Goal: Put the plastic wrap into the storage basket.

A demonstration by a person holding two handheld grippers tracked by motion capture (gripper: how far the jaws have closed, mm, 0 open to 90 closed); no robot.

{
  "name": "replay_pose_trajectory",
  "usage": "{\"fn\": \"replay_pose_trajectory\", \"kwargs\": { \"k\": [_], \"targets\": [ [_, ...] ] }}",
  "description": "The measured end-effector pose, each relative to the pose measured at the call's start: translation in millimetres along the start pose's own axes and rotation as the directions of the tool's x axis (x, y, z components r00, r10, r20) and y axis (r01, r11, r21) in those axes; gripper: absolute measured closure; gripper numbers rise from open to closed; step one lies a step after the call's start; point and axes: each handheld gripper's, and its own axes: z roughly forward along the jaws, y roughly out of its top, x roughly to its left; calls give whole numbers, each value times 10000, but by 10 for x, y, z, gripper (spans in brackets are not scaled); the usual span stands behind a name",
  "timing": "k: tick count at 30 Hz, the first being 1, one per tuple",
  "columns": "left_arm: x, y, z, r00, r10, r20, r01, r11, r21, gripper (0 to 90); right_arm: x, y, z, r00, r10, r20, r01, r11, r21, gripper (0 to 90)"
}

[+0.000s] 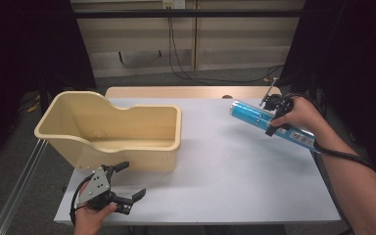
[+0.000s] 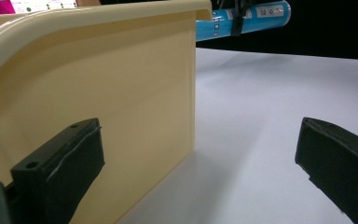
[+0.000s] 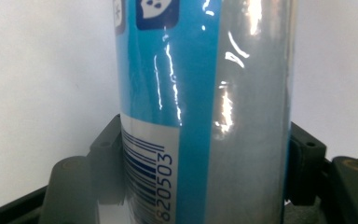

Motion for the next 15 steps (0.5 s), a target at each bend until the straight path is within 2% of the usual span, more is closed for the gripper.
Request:
{"fn": "replay_pose_trajectory", "kwargs": {
  "k": [3,6,15],
  "targets": [
    [-3,0,0,10000,-9,17,9,10000,-23,8,29,41,-61,9998,-116,-184,114,9999,-92,320],
    [-1,-1,-4,10000,-11,12,11,10000,-21,8,58,80,-120,9998,-202,-86,201,9997,-160,320],
    [4,-2,7,10000,-58,37,59,10000,-37,8,148,180,-316,9983,-495,-297,488,9986,-221,320]
  ]
}}
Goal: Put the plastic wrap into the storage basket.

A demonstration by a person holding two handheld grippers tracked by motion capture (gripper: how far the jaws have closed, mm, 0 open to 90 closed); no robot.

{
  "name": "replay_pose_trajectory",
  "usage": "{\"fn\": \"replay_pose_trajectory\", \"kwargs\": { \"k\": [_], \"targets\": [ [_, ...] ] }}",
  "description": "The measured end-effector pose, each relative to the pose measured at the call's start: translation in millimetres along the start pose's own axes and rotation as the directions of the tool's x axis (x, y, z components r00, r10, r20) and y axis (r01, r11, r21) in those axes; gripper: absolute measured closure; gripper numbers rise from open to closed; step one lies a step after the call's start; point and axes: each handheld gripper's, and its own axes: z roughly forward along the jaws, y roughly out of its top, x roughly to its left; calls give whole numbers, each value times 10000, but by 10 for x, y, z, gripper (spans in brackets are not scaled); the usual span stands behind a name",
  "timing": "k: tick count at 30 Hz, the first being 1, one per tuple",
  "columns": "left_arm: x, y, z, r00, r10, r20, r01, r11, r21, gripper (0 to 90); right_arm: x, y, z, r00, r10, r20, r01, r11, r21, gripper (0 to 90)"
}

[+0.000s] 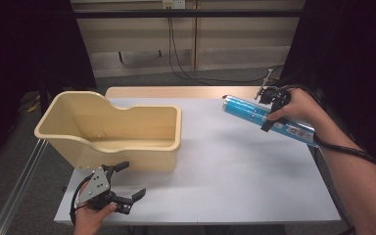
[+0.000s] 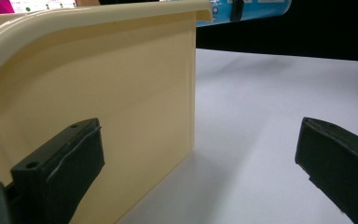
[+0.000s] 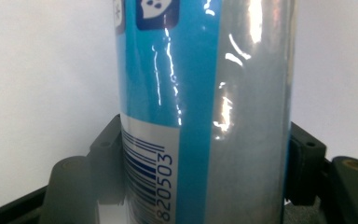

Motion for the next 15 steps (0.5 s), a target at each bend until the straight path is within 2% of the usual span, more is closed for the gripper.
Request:
{"fn": "replay_pose_trajectory", "kwargs": {
  "k": [6,15],
  "targets": [
    [-1,1,13,10000,-44,12,44,10000,-20,8,57,71,-107,9997,-241,1,241,9997,-66,320],
    [3,-10,22,9999,-47,97,46,10000,48,8,107,151,-234,9995,-314,-76,313,9994,-110,320]
  ]
}}
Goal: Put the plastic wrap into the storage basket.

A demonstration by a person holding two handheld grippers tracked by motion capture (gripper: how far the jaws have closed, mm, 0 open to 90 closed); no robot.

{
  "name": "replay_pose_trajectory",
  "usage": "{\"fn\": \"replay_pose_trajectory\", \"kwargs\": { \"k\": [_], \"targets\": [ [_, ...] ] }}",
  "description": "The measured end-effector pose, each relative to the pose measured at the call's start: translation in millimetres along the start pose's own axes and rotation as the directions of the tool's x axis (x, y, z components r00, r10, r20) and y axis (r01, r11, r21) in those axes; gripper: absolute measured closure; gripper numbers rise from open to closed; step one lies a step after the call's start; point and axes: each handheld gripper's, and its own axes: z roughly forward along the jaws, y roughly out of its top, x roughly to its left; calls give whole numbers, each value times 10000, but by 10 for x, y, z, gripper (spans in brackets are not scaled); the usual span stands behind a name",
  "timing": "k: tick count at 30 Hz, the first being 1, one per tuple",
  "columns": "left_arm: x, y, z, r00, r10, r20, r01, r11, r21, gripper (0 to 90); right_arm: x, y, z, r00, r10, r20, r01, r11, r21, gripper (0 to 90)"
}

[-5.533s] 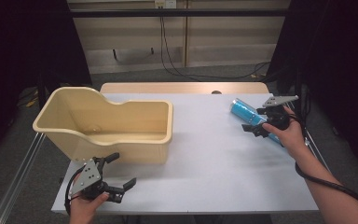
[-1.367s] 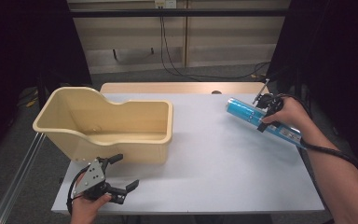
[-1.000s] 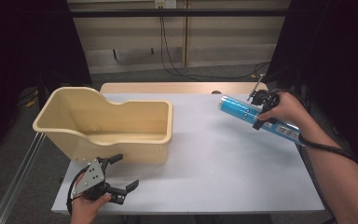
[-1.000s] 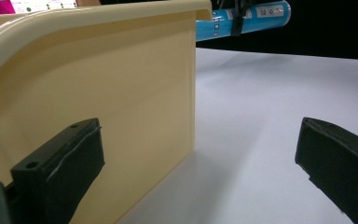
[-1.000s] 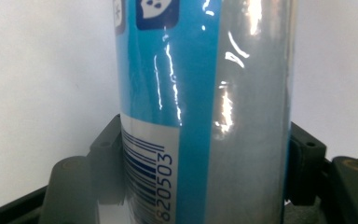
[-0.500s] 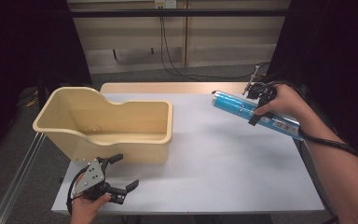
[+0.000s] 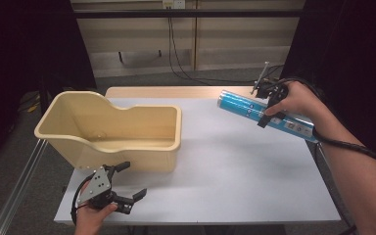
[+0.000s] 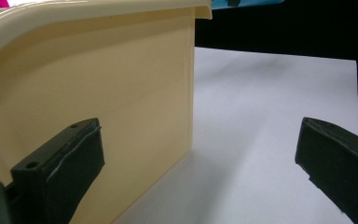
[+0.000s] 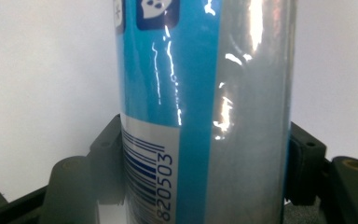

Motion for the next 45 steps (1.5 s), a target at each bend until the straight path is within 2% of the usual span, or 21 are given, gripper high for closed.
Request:
{"fn": "replay_pose_trajectory", "kwargs": {
  "k": [9,24,36,45],
  "targets": [
    [2,-1,4,10000,-4,77,4,10000,-12,8,60,111,-114,9996,-293,60,293,9996,13,320],
    [11,-5,-3,9999,-72,83,72,10000,-48,8,145,297,-256,9980,-615,-111,616,9981,39,320],
    [14,-3,0,9999,-89,76,90,9999,-133,8,243,487,-397,9956,-918,-196,914,9957,-166,320],
    [14,-3,-6,9999,-124,41,124,9998,-166,8,329,638,-434,9932,-1131,-270,1122,9931,-332,320]
  ]
}}
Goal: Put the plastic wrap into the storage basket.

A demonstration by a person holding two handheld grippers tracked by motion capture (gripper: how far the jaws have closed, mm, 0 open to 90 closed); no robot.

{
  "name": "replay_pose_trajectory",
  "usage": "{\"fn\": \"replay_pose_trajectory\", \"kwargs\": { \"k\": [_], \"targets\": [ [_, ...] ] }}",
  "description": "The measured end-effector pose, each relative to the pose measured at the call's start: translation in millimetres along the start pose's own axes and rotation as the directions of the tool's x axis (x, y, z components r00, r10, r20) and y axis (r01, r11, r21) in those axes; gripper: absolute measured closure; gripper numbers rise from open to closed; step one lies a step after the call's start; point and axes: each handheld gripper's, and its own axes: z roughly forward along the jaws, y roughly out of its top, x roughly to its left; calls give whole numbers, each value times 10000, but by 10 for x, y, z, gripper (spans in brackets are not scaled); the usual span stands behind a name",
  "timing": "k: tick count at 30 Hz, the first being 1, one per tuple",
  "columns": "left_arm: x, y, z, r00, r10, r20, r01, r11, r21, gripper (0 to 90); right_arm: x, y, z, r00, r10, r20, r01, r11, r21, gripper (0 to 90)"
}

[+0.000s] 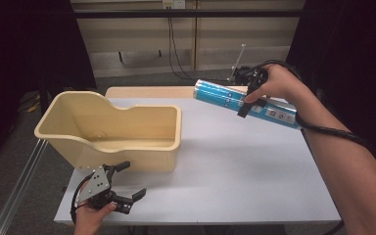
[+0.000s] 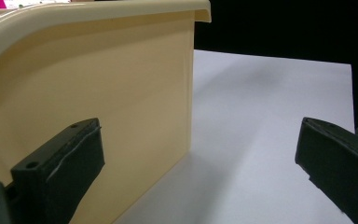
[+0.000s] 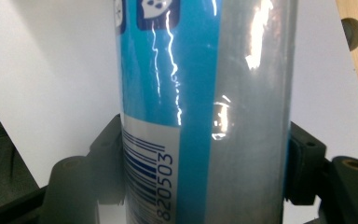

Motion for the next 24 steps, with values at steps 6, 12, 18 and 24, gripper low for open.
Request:
{"fn": "replay_pose_trajectory", "kwargs": {
  "k": [6,12,18,24],
  "targets": [
    [3,-2,-1,10000,-16,22,16,10000,88,8,42,105,-20,9999,-156,-58,155,9999,-77,320],
    [3,2,-8,10000,-49,-6,49,10000,83,8,86,199,-16,9996,-266,-31,266,9995,-145,320],
    [-3,5,0,9999,-88,78,87,9999,54,8,122,291,-22,9994,-342,-88,342,9994,-78,320],
    [4,2,5,10000,24,41,-24,10000,63,8,164,391,-19,9987,-514,-39,514,9986,-129,320]
  ]
}}
